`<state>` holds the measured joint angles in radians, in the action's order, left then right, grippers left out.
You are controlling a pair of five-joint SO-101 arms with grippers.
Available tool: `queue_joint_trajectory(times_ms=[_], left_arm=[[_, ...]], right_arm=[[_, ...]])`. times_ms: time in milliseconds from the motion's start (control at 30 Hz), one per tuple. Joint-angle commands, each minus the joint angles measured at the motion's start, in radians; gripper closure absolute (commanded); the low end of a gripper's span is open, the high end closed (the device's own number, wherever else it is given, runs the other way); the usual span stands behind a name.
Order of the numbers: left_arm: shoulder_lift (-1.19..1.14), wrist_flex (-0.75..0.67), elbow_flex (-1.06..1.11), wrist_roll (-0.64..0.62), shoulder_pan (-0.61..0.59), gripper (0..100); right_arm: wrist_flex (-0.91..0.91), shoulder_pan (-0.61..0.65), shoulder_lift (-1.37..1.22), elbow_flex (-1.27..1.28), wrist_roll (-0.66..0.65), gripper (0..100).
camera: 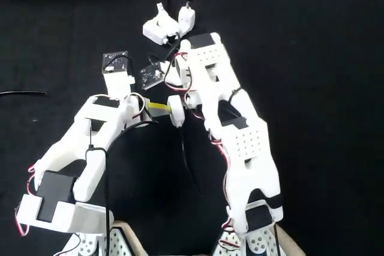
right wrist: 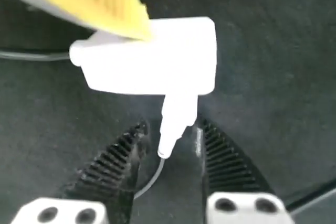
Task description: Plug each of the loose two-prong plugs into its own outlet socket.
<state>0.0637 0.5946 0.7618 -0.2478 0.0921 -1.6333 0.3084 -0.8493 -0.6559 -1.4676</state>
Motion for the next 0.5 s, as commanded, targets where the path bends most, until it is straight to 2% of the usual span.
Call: queue_joint_trajectory(times_ms=[0, 67, 467], left_arm=[[0.043, 0.005, -0.010, 0.003, -0.008, 55], [0.043, 0.003, -0.008, 0.003, -0.008, 55], [0.043, 0.040, -0.012, 0.008, -0.001, 55]], right_arm=[[0.008, -0.009, 0.007, -0.019, -0.003, 94.5], [0.009, 0.003, 0.005, -0.018, -0.003, 98.8], [0.008, 0.100, 0.005, -0.019, -0.003, 98.7]])
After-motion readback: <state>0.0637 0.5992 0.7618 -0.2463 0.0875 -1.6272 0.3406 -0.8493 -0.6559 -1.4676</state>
